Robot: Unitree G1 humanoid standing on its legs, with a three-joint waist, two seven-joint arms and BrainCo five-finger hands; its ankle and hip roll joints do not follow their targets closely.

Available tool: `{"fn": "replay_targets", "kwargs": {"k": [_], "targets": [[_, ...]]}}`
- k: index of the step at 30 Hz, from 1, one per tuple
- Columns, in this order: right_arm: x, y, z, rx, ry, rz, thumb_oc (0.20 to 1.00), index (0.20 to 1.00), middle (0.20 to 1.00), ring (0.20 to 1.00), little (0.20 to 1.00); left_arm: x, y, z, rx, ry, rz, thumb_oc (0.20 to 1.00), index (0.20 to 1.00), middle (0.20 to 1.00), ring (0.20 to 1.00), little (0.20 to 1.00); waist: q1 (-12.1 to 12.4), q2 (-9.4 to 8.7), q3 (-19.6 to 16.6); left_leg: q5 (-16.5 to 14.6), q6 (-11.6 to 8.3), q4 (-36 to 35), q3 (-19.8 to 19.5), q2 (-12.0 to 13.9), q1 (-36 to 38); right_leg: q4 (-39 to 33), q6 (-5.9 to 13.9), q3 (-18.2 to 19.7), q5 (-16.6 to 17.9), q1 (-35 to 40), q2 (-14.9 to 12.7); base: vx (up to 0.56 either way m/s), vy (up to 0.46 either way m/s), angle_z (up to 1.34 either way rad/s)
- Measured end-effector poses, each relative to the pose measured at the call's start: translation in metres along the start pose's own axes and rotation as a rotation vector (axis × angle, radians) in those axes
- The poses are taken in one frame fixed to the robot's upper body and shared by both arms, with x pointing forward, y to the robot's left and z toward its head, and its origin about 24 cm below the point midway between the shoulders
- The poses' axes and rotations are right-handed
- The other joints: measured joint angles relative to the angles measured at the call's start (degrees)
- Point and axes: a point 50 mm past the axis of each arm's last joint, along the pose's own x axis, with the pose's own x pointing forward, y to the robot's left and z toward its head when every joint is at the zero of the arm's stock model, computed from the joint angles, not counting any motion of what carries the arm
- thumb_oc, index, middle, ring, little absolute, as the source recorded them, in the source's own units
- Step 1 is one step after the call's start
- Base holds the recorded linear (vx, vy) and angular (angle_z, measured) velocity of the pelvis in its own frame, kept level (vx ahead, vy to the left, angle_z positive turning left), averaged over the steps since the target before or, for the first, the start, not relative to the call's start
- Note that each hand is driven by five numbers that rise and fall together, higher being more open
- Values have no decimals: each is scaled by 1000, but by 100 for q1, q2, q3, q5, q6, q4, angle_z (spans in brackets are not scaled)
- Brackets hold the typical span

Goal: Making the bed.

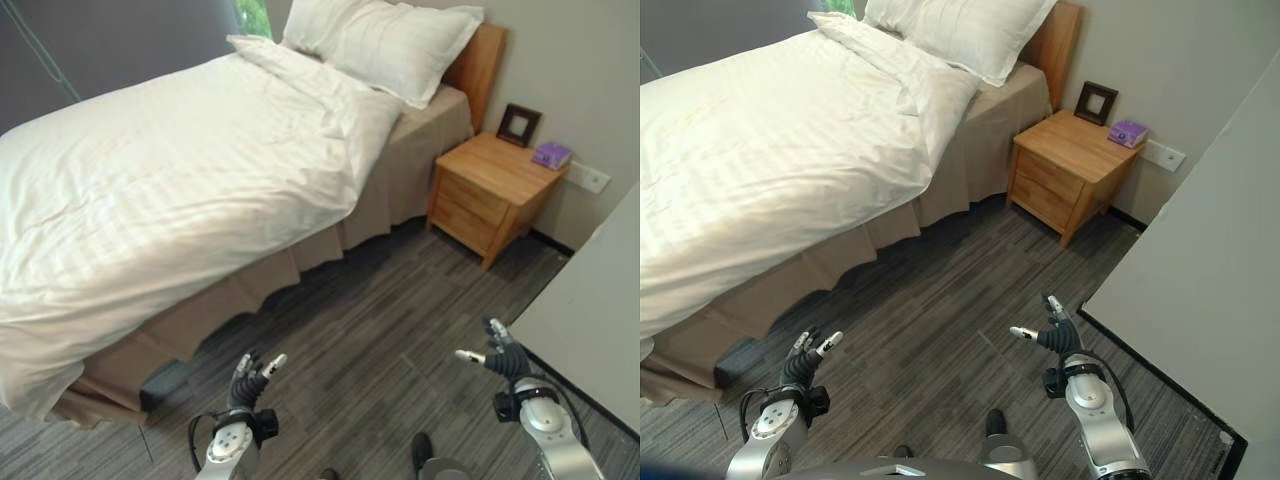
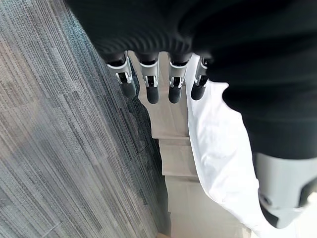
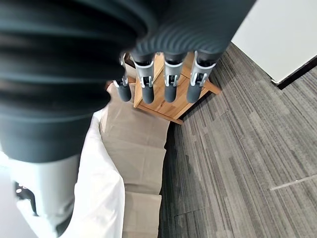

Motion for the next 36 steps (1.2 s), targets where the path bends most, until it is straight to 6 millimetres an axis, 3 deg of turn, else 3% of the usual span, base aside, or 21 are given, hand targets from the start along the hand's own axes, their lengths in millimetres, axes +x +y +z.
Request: {"fn": "replay_targets", "kwargs": {"k": [1,2,3,6,9,13,15,16,17,18,21,22,23,25,27,28,29,30,31,33,36], "targets": [[1,0,-15,143,61,-27,1000,1000,1000,1000,1000,4,-3,1,8,-1,-10,1000,1000,1000,1000,1000,-23,-116,-70,1,8,35,-165,-155,-115,220,-48,-133,48,-160,-51,-143,139,9],[5,-3,-30,217,142,-75,1000,1000,1000,1000,1000,9,-11,7,15,-20,-33,1000,1000,1000,1000,1000,22,-38,-123,38,88,41,-342,-190,-254,682,27,-180,-64,-523,-104,-155,158,16],[7,-2,-45,248,223,-89,1000,1000,1000,1000,1000,18,-15,24,30,-78,-48,1000,1000,1000,1000,1000,18,-229,-86,119,158,25,-285,-392,-299,1012,73,-136,-205,-764,-290,-162,176,3],[16,2,-29,222,169,-64,1000,1000,1000,1000,1000,28,-4,51,115,-171,-20,1000,1000,1000,1000,1000,-21,-468,-62,145,215,4,-296,-521,-349,1300,295,23,-421,-933,-468,6,52,-3],[21,2,-4,231,65,-59,1000,1000,1000,1000,1000,22,12,66,159,-235,15,1000,1000,1000,1000,1000,11,-558,-95,147,215,4,-326,-419,-470,1093,256,262,-523,-998,-290,221,-49,3],[23,-2,6,221,10,-65,1000,1000,1000,1000,1000,23,7,68,136,-257,30,1000,1000,1000,1000,1000,-19,-428,21,98,142,-8,-639,-105,-606,206,290,134,-381,-506,69,422,-114,28],[19,-2,-2,224,38,-74,1000,1000,1000,1000,1000,28,-2,62,113,-228,18,1000,1000,1000,1000,1000,-120,-480,110,-67,16,220,-620,-225,-553,407,285,55,-274,-511,-55,361,-204,45],[17,-1,-5,223,49,-75,1000,1000,1000,1000,1000,29,-4,57,113,-206,11,1000,1000,1000,1000,1000,-236,-490,183,-169,-69,797,-598,-238,-597,625,195,-108,-334,-528,-175,384,-279,36],[14,-6,-7,206,50,-86,1000,1000,1000,1000,1000,27,-8,50,115,-186,-8,1000,1000,1000,1000,1000,-348,-246,193,-551,-96,1100,-689,-43,-573,820,132,-243,-418,-536,-65,380,-289,24],[11,-10,-8,190,49,-104,1000,1000,1000,1000,1000,29,-14,54,98,-201,-24,1000,1000,1000,1000,1000,-432,-94,229,-650,-128,893,-778,-3,-520,1034,61,-353,-521,-675,-62,422,-246,23],[8,-13,-15,149,69,-113,1000,1000,1000,1000,1000,25,-19,57,80,-230,-44,1000,1000,1000,1000,1000,-580,5,289,-307,-115,217,-801,158,-265,1210,-73,-543,-713,-787,19,527,-321,27],[12,-7,-13,164,68,-103,1000,1000,1000,1000,1000,21,-13,46,57,-192,-35,1000,1000,1000,1000,1000,-569,-132,385,-475,-575,1288,-821,204,-561,1547,-291,-676,-1103,-687,125,513,-431,16],[17,-5,-8,172,57,-92,1000,1000,1000,1000,1000,19,-4,45,21,-194,-5,1000,1000,1000,1000,1000,-498,-309,476,-607,-737,2823,-835,201,-1267,1919,-406,-752,-1371,-725,94,394,-403,-12],[18,-14,2,158,6,-109,1000,1000,1000,1000,1000,13,9,26,26,-116,38,1000,1000,1000,1000,1000,-105,-462,412,-82,-561,3746,-932,264,-1649,1683,-609,-723,-1391,-565,82,468,-362,-53],[22,-24,15,151,-49,-139,1000,1000,1000,1000,1000,14,9,25,12,-108,38,1000,1000,1000,1000,1000,44,-429,495,358,-593,4017,-1023,192,-1682,1445,-796,-741,-1438,-281,191,605,-227,-7],[26,-26,20,151,-62,-144,1000,1000,1000,1000,1000,14,4,32,-1,-139,21,1000,1000,1000,1000,1000,120,-498,620,100,-662,4325,-995,-12,-1911,1335,-814,-650,-1419,-139,153,711,-149,-10],[31,-25,30,148,-91,-139,1000,1000,1000,1000,1000,12,-1,30,-3,-138,5,1000,1000,1000,1000,1000,313,-584,696,-152,-593,3871,-863,-493,-2011,1109,-781,-475,-1302,-11,37,739,-107,-37],[35,-28,37,147,-113,-147,1000,1000,1000,1000,1000,11,-4,28,-2,-130,-10,1000,1000,1000,1000,1000,384,-590,707,-219,-544,3357,-611,-720,-2192,808,-740,-393,-1194,84,25,587,-36,-76],[41,-30,47,143,-142,-141,1000,1000,1000,1000,1000,10,-6,22,-43,-113,6,1000,1000,1000,1000,1000,533,-441,758,-156,-215,1651,-257,-902,-2113,421,-601,-155,-1119,304,185,621,-33,-64],[43,-28,48,139,-143,-127,1000,1000,1000,1000,1000,8,0,15,-46,-81,29,1000,1000,1000,1000,1000,660,-143,781,105,92,522,-198,-864,-2021,86,-653,-79,-1044,757,521,684,-40,-52],[36,-20,27,111,-69,-88,1000,1000,1000,1000,1000,9,17,5,-58,-40,104,1000,1000,1000,1000,1000,680,125,738,212,65,-10,255,-606,-2281,24,-862,8,-1603,1376,928,629,-13,-32]]}}
